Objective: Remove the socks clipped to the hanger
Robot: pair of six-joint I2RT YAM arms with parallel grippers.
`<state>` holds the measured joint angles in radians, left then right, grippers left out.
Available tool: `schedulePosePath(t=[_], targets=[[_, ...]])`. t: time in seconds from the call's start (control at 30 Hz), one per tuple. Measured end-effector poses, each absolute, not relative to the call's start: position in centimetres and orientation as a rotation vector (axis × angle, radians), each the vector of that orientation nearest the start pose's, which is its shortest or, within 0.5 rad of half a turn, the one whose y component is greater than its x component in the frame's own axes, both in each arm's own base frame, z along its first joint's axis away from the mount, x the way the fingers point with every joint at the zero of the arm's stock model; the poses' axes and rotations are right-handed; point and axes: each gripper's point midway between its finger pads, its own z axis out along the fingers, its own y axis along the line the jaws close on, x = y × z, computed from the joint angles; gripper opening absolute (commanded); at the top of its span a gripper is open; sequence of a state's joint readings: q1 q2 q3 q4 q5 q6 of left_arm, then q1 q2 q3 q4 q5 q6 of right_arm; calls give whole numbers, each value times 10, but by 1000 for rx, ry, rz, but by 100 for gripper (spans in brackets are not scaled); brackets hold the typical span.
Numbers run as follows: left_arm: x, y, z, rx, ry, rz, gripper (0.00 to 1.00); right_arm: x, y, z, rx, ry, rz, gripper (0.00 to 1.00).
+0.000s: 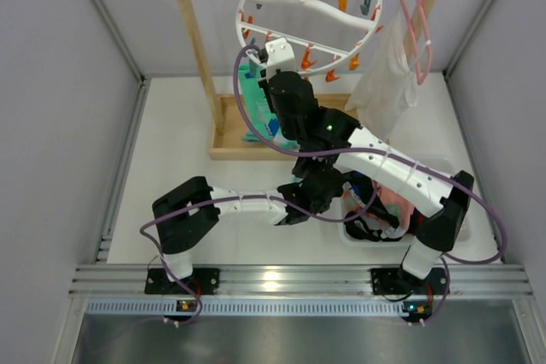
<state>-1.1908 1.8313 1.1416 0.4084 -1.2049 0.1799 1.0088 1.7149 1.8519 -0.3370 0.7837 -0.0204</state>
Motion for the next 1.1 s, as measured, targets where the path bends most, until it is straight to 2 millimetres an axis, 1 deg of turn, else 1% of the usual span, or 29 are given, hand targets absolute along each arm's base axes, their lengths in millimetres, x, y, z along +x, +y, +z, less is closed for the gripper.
schedulePosePath(t=[0.23, 0.4, 0.43, 0.47, 0.53, 0.57, 0.6, 0.67, 0.7, 0.77, 0.8, 0.87, 0.9, 0.97, 1.0, 1.1], targets=[[308, -323, 175, 332, 1659, 345, 0, 356, 334, 388, -362, 1681, 112, 0], [308, -323, 175, 328, 1659, 340, 0, 355, 339, 387, -410, 1686, 164, 0], [308, -323, 175, 328, 1659, 340, 0, 355, 340, 387, -421, 1689, 179, 5], [308, -323, 175, 329, 1659, 340, 0, 355, 339, 387, -430, 1692, 195, 6], [308, -324, 176, 330, 1658, 341, 0, 354, 336, 387, -449, 1695, 223, 14], [308, -324, 177, 331, 1657, 341, 0, 352, 334, 387, -459, 1699, 233, 18], [308, -325, 178, 333, 1656, 342, 0, 351, 333, 388, -467, 1699, 243, 26], [309, -327, 183, 332, 1651, 339, 0, 347, 330, 389, -487, 1704, 263, 33], [310, -328, 186, 332, 1649, 337, 0, 345, 329, 389, -502, 1706, 270, 35], [311, -331, 193, 328, 1642, 331, 0, 340, 329, 389, -531, 1713, 286, 41], [312, -332, 195, 327, 1639, 329, 0, 337, 328, 388, -543, 1718, 291, 48], [313, -335, 203, 325, 1633, 325, 0, 333, 326, 385, -568, 1736, 289, 49], [314, -337, 206, 326, 1629, 324, 0, 332, 325, 383, -581, 1748, 287, 53], [315, -339, 212, 325, 1623, 321, 0, 328, 323, 380, -598, 1772, 285, 57], [315, -340, 216, 325, 1620, 319, 0, 326, 321, 381, -601, 1782, 285, 62], [317, -345, 222, 329, 1612, 312, 0, 321, 316, 391, -582, 1796, 282, 67]])
